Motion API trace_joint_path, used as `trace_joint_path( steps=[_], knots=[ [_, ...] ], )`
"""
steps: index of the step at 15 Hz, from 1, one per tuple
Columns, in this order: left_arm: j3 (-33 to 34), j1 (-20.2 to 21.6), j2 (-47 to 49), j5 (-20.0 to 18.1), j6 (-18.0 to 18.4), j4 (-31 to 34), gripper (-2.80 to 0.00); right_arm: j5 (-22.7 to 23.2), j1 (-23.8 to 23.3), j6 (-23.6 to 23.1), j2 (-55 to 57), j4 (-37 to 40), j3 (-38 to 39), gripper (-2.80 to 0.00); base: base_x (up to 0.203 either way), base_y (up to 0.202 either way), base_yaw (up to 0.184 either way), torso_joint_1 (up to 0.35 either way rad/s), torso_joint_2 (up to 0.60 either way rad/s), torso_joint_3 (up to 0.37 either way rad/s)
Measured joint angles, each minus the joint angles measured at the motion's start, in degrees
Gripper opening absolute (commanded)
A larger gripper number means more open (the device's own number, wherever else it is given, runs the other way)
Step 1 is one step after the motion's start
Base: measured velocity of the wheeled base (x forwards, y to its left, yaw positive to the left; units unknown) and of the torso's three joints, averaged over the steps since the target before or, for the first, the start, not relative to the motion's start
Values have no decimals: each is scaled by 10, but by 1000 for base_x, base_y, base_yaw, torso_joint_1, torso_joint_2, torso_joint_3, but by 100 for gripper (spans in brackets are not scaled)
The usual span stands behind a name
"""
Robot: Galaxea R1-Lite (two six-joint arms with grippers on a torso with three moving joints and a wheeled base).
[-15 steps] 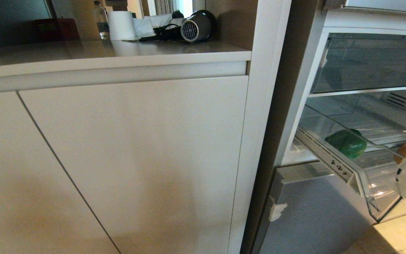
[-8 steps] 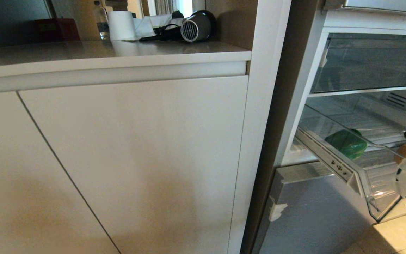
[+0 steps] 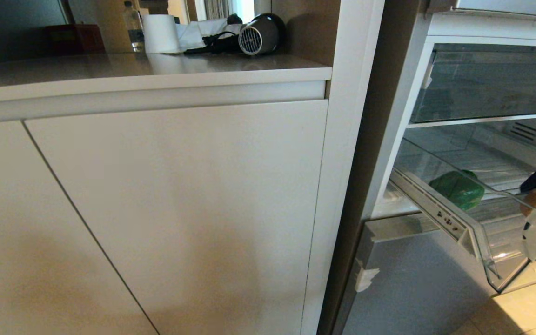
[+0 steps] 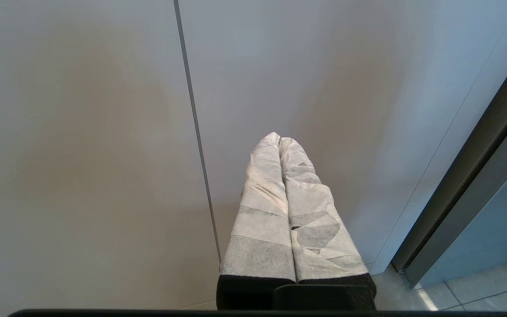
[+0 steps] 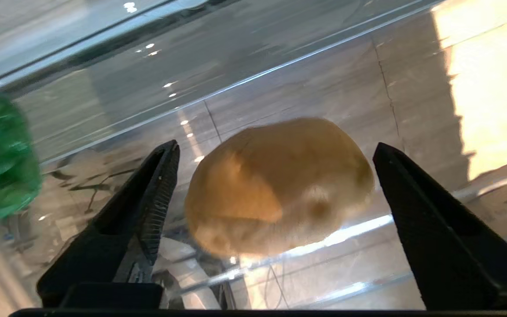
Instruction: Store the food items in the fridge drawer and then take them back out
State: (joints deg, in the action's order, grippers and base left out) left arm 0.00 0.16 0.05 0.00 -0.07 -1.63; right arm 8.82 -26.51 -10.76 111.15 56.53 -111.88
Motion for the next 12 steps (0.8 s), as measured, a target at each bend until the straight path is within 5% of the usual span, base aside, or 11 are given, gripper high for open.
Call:
trace_joint_path(
  steps=[12],
  knots=[
    [0,0,0,0,0,0,-280,-27,11,-3,29,22,0,0,0,0,0,0,0,0]
  ],
)
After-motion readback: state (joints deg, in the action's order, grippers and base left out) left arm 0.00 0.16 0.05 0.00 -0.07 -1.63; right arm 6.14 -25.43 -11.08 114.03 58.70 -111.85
